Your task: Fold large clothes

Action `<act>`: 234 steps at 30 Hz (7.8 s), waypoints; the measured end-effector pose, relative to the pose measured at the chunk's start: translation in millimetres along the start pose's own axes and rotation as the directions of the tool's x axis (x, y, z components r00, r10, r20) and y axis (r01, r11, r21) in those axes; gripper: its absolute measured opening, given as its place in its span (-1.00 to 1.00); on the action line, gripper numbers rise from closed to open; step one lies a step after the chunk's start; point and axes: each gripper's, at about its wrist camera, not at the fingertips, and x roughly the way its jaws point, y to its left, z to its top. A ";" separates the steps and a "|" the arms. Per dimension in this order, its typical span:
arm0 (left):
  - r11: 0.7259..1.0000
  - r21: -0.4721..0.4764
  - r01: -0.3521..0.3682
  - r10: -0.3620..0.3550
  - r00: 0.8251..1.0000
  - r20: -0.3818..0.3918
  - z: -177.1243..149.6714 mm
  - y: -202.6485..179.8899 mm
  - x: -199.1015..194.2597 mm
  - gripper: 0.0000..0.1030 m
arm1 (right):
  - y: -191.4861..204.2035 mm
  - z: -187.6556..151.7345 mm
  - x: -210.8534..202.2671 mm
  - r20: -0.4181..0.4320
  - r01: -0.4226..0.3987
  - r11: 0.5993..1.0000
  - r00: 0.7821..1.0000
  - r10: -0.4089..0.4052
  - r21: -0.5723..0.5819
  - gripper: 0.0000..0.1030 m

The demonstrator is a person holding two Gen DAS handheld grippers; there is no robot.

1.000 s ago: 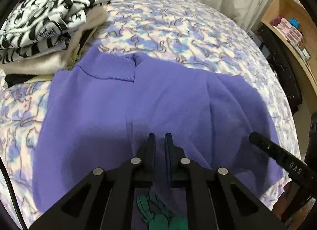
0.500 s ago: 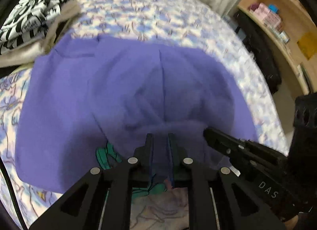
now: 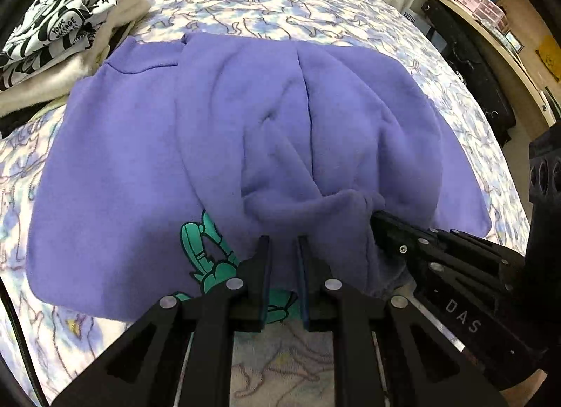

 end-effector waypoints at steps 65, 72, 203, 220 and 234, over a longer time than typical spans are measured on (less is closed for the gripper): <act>0.985 -0.173 -0.019 0.096 0.891 0.444 -3.8 38.9 -51.7 -0.68 | 20.8 -9.5 15.5 0.143 -0.060 0.998 0.988 0.056 0.020 -0.93; 0.970 0.195 -0.144 0.026 0.862 0.506 19.2 -66.1 -78.9 -0.68 | -27.3 -14.7 7.5 0.160 -0.261 0.943 0.960 0.231 0.205 -0.94; 0.948 0.316 0.028 -0.050 0.997 0.062 176.8 -169.2 10.5 0.50 | -205.4 23.5 -102.7 -0.081 -0.056 0.944 0.993 0.087 0.324 -0.23; 0.967 0.030 0.252 -0.245 0.959 -0.139 151.5 -89.2 59.0 0.53 | -251.2 131.0 -31.4 0.116 -0.253 0.884 0.967 0.225 0.393 0.01; 0.984 0.134 0.115 -0.096 0.985 -0.141 157.7 -132.4 86.9 0.72 | -257.6 123.0 -13.3 0.033 -0.046 0.941 0.999 0.037 0.334 -0.79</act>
